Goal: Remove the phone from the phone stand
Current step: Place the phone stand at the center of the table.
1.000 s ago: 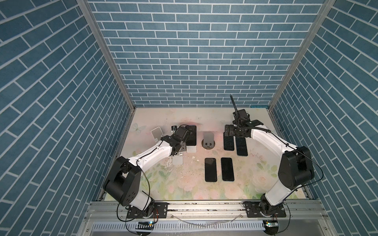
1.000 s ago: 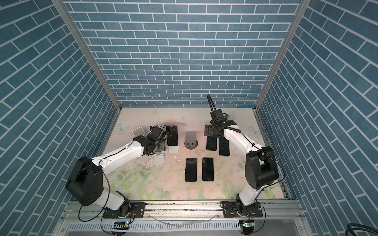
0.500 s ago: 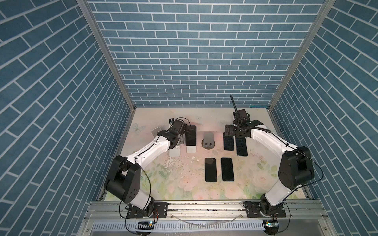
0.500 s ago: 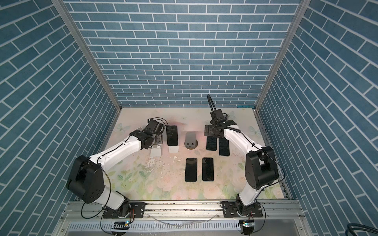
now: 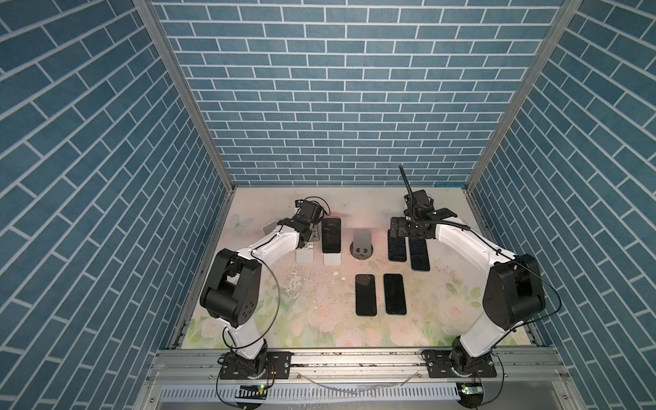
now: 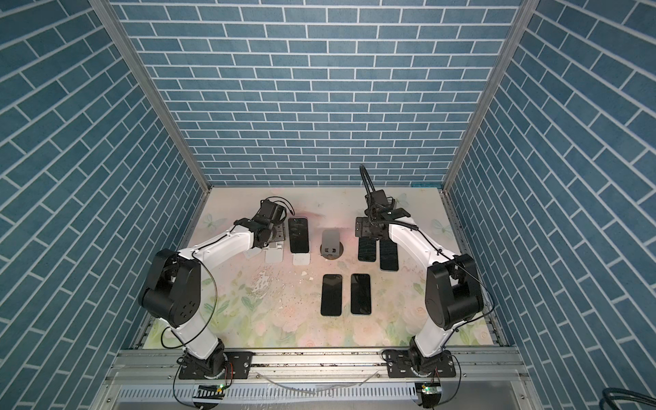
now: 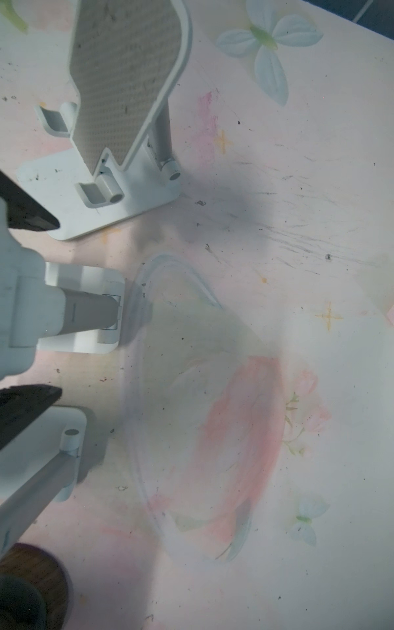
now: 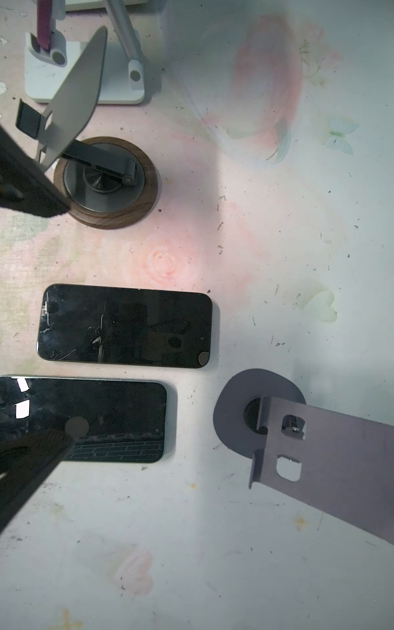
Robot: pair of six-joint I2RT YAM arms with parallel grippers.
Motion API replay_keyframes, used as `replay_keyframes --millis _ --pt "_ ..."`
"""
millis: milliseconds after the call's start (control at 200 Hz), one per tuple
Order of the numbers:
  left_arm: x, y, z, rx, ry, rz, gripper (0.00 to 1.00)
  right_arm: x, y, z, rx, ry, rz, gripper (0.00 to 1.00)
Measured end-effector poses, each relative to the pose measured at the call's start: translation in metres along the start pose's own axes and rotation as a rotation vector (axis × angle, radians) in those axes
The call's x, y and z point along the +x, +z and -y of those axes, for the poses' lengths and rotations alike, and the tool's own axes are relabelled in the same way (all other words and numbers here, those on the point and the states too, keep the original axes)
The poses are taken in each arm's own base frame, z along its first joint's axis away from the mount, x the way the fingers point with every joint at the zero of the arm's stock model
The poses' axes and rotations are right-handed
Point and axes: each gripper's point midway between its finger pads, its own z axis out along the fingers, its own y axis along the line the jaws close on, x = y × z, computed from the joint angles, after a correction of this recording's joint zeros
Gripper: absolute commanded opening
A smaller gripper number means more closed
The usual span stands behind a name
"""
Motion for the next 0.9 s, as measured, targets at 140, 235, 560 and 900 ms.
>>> replay_keyframes --millis 140,235,560,900 --pt "0.000 0.001 0.000 0.006 -0.004 -0.004 0.67 0.000 0.000 0.001 0.004 0.000 -0.001 0.98" --pt "0.000 0.001 0.000 0.009 -0.005 -0.005 0.74 0.000 0.000 0.001 0.004 0.000 -0.002 0.98" --pt "-0.001 -0.002 0.001 0.020 -0.012 -0.003 0.93 0.000 0.000 0.001 0.004 0.000 -0.002 0.98" --pt "-0.032 -0.046 0.002 0.088 -0.074 0.102 1.00 0.000 0.000 0.001 0.004 0.000 -0.002 0.99"
